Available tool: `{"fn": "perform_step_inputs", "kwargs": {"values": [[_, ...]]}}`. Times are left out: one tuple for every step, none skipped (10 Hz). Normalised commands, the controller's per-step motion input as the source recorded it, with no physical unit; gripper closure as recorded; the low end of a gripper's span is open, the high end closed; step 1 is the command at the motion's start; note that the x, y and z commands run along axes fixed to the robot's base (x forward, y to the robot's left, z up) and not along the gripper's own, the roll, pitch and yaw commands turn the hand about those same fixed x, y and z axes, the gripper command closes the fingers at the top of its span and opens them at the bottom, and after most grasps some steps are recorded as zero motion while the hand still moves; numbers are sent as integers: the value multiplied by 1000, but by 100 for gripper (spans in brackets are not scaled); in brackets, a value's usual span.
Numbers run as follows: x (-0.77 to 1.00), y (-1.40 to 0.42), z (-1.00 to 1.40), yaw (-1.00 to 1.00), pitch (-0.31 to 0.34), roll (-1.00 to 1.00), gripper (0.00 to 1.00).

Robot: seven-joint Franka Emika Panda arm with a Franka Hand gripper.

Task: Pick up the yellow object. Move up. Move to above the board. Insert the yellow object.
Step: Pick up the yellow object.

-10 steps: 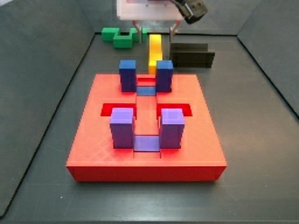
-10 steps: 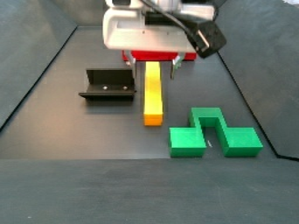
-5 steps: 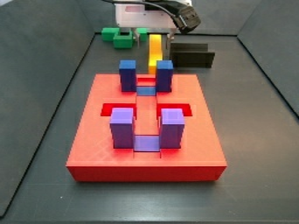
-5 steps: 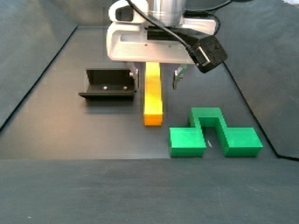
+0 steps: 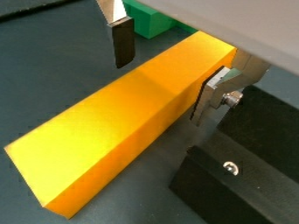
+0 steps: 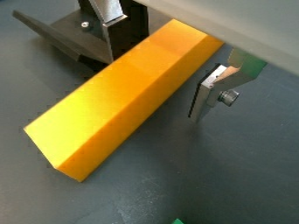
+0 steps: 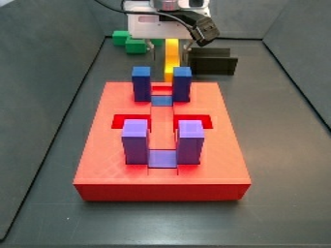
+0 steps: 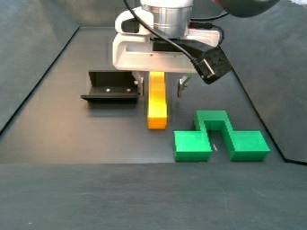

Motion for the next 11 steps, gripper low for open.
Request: {"fn": "perform_step_inputs", "kwargs": {"values": [[0, 0, -177, -34, -111, -154, 0], [0, 0, -129, -49, -139, -209, 0], [0, 0, -74, -31, -134, -237, 0], [0, 0, -26, -29, -76, -131, 0], [0, 0, 0, 0, 0, 0, 0], [0, 0, 0, 0, 0, 0, 100], [0, 0, 0, 0, 0, 0, 100], [0, 0, 0, 0, 0, 0, 100], [0, 0, 0, 0, 0, 0, 100], [0, 0, 0, 0, 0, 0, 100], [0, 0, 0, 0, 0, 0, 100]]}}
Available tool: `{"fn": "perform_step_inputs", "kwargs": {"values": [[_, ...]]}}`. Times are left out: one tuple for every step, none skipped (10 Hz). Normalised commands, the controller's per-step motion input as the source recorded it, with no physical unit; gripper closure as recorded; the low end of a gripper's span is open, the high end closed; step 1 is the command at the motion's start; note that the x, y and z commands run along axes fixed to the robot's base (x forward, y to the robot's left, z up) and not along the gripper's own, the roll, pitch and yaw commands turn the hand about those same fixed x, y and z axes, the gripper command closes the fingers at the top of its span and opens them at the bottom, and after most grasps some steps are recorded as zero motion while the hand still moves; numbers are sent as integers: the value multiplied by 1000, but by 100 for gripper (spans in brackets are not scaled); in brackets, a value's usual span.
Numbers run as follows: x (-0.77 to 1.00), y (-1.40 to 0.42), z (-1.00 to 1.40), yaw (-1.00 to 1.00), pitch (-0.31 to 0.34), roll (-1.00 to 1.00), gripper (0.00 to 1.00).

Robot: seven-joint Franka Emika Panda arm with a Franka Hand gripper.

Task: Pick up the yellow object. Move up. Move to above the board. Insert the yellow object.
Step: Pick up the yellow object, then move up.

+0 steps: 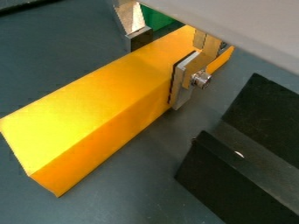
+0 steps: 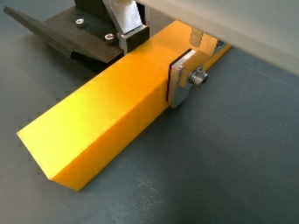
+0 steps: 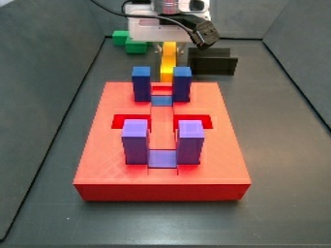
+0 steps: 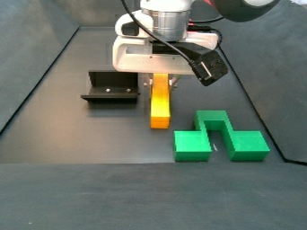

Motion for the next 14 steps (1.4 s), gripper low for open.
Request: {"fn": "perform_step_inputs", "kwargs": {"values": [[0, 0, 0, 0, 0, 0, 100], [0, 0, 0, 0, 0, 0, 100], [0, 0, 0, 0, 0, 0, 100], [0, 0, 0, 0, 0, 0, 100], [0, 0, 0, 0, 0, 0, 100], [0, 0, 0, 0, 0, 0, 100], [0, 0, 0, 0, 0, 0, 100], [0, 0, 0, 0, 0, 0, 100], [0, 0, 0, 0, 0, 0, 100], [0, 0, 0, 0, 0, 0, 100], [0, 0, 833, 0, 0, 0, 100], [-53, -38, 795, -32, 26, -6, 100], [-84, -25, 545, -38, 42, 19, 100], [-57, -7, 349, -30, 23, 43, 100]]}}
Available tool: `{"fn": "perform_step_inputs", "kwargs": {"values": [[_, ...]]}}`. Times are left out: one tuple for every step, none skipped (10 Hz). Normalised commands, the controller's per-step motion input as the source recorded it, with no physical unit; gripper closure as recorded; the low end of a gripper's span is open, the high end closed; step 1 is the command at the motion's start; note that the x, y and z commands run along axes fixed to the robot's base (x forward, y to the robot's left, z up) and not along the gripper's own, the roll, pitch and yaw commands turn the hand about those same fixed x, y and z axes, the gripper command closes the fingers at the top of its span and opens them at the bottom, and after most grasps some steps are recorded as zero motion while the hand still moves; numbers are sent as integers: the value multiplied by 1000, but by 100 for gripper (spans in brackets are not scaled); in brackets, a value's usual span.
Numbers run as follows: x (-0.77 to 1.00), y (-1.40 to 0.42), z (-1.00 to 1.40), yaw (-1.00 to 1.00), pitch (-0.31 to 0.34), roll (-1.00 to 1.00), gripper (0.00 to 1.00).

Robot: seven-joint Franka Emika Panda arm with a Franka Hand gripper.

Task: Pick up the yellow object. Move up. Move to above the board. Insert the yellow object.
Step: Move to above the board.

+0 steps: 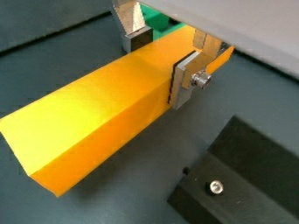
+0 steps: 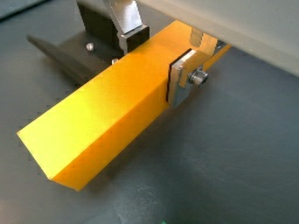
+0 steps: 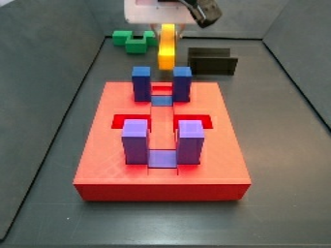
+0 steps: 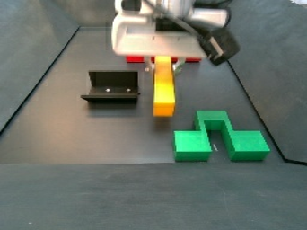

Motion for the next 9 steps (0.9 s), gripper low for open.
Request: {"fn": "perform_step_inputs", "kwargs": {"values": [[0, 0, 1400, 0, 0, 0, 100], [3, 4, 1400, 8, 4, 0, 100], [-34, 1, 1400, -1, 48, 23, 100], [-14, -2, 1400, 6, 20, 65, 100], [-2, -1, 1400, 10, 38, 66, 100], [-4, 1, 1400, 8, 57, 60, 100], [-1, -5, 1400, 7, 62, 46, 100], [15, -5, 892, 6, 59, 35, 100], [28, -5, 373, 3, 58, 33, 100]]}}
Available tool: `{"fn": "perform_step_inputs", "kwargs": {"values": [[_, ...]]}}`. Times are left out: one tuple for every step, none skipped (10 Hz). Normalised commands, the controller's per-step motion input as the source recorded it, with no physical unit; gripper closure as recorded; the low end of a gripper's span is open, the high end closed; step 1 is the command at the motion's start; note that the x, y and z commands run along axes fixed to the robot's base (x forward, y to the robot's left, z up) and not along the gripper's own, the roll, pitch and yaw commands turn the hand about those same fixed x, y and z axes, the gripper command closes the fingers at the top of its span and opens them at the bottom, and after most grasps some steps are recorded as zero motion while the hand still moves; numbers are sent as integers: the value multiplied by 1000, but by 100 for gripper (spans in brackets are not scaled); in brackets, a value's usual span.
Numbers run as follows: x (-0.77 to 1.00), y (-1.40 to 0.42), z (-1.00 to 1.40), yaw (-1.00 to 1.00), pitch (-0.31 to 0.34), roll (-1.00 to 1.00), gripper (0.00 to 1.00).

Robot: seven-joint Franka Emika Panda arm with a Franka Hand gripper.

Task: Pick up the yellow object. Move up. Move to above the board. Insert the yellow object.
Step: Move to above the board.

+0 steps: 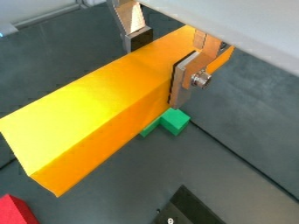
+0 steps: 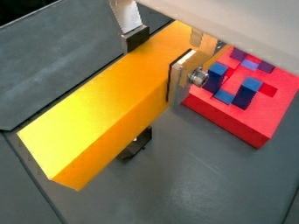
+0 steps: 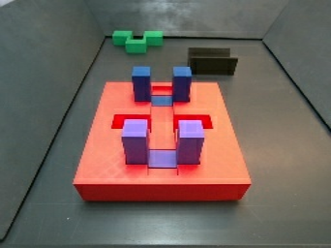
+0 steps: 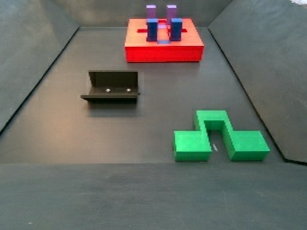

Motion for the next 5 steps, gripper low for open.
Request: {"fn": "perform_step_inputs", "kwargs": {"values": [[45, -5, 219, 0, 47, 34, 100], [-80, -1400, 217, 10, 393, -90, 100], [-84, -1400, 204, 14, 372, -75, 100], [-75, -1400, 213, 11, 294, -39, 100], [-67, -1400, 213, 11, 203, -51, 100]]}}
